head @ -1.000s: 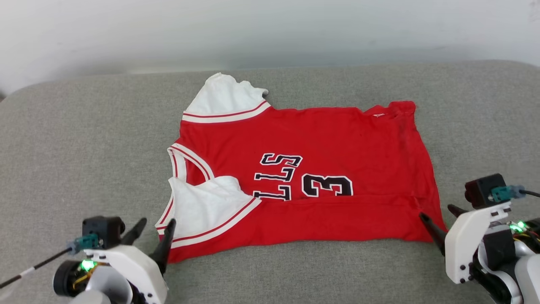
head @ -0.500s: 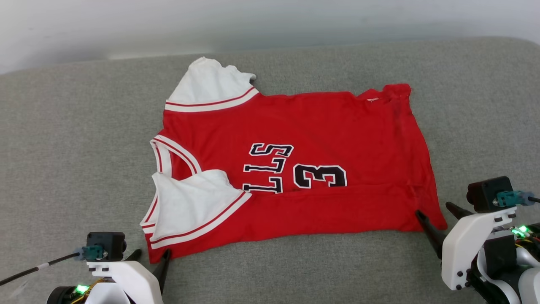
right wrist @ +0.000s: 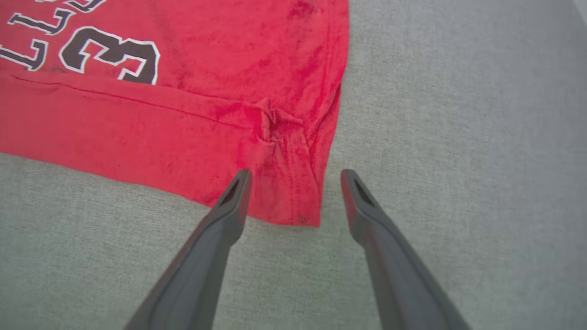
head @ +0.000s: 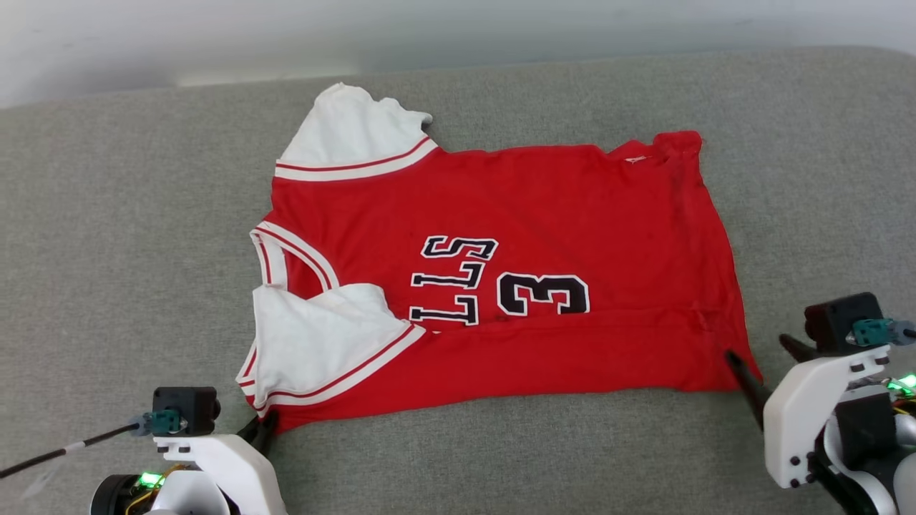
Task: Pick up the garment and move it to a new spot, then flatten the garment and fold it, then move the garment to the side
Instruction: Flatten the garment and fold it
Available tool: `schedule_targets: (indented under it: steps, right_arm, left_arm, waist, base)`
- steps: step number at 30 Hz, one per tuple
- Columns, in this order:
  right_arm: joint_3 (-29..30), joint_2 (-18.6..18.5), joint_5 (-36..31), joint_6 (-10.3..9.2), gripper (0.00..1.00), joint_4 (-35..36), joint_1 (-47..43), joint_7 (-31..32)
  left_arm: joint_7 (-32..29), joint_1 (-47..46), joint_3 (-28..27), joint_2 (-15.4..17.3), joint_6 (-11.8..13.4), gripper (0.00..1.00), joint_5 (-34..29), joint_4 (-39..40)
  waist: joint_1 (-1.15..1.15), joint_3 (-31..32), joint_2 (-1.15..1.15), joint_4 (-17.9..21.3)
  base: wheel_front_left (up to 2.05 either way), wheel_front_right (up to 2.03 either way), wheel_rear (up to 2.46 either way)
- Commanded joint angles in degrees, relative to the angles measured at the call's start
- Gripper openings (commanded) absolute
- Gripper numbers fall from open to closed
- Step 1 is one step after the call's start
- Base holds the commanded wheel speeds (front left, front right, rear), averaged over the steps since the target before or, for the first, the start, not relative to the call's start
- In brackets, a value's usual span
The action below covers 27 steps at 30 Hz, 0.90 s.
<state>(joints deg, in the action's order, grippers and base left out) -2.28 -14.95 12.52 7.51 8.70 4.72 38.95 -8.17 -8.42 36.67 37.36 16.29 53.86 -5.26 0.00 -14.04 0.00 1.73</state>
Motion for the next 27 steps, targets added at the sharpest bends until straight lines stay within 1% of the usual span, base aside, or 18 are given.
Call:
schedule_targets:
  steps: [1,3,6,8,10,13,15,20,23,24,25,26,27]
  right_arm:
    - [0.3,-0.5,-0.6,-0.03,1.0,-0.4,0.2,0.2]
    - [1.0,-0.1,-1.2,-0.03,1.0,-1.6,0.1,0.8]
    - [1.6,0.2,-1.7,-0.04,1.0,-4.1,0.3,1.4]
    - [1.7,0.2,-1.9,-0.03,1.0,-5.9,0.5,1.8]
    - [2.2,1.1,-1.5,-0.03,1.0,-7.8,1.2,1.8]
    - [2.3,0.9,-2.9,-0.04,1.0,-10.7,2.1,2.0]
    - [2.5,1.5,-3.4,-0.03,1.0,-12.6,2.5,1.9]
    - [3.0,2.4,-4.9,-0.04,1.0,-17.3,3.1,1.8]
    - [3.4,3.3,-4.5,-0.06,1.0,-20.0,3.1,1.8]
    - [3.5,3.7,-4.0,-0.06,0.82,-20.7,2.9,2.0]
    - [3.3,4.0,-3.7,-0.06,0.42,-21.4,2.8,2.2]
    - [3.0,4.1,-3.3,-0.05,0.11,-22.0,2.7,2.2]
    - [2.6,4.1,-3.1,-0.04,0.0,-22.4,2.6,2.1]
  left_arm:
    - [-0.4,1.5,1.6,-0.7,-0.5,0.0,-0.3,-0.8]
    - [1.0,1.0,1.1,-0.4,-0.3,0.0,-1.2,0.5]
    - [2.3,0.6,0.7,0.7,0.6,0.0,-2.7,3.3]
    - [2.5,0.7,0.6,1.1,1.1,0.0,-3.3,5.6]
    - [2.5,0.8,0.6,1.7,1.8,0.0,-3.9,8.0]
    - [2.3,0.6,0.7,2.6,2.6,0.0,-4.8,11.2]
    - [1.9,0.5,0.8,2.8,3.0,0.0,-5.0,13.0]
    - [1.6,0.5,0.9,3.3,3.6,0.0,-5.5,14.8]
    - [1.5,0.4,1.0,3.5,3.6,0.0,-5.6,14.9]
    - [1.4,0.4,1.0,3.6,3.5,0.0,-5.6,14.8]
    - [1.2,0.4,1.1,3.7,3.3,0.0,-5.5,14.7]
    - [0.9,0.5,1.3,3.9,3.1,0.0,-5.6,14.5]
    - [0.7,0.5,1.5,4.2,3.0,0.0,-5.7,14.2]
  waist:
    - [0.0,0.8,0.0,-0.6]
    - [0.0,1.6,0.0,-1.2]
    - [0.0,2.2,0.0,-2.2]
    - [0.0,2.5,0.0,-2.8]
    - [0.0,2.4,0.0,-3.3]
    - [0.0,1.8,0.0,-4.0]
    - [0.0,1.3,0.0,-4.5]
    - [0.0,-0.1,0.0,-5.1]
    - [0.0,-0.6,0.0,-5.4]
    - [0.0,-0.7,0.0,-5.4]
    - [0.0,-0.8,0.0,-5.4]
    - [0.0,-0.8,0.0,-5.3]
    - [0.0,-0.7,0.0,-5.3]
  base:
    - [0.0,0.0,0.0]
    - [0.0,0.0,0.0]
    - [0.0,0.0,0.0]
    - [0.0,0.0,0.0]
    - [0.0,0.0,0.0]
    - [0.0,0.0,0.0]
    - [0.0,0.0,0.0]
    - [0.0,0.0,0.0]
    - [0.0,0.0,0.0]
    - [0.0,0.0,0.0]
    - [0.0,0.0,0.0]
    - [0.0,0.0,0.0]
    - [0.0,0.0,0.0]
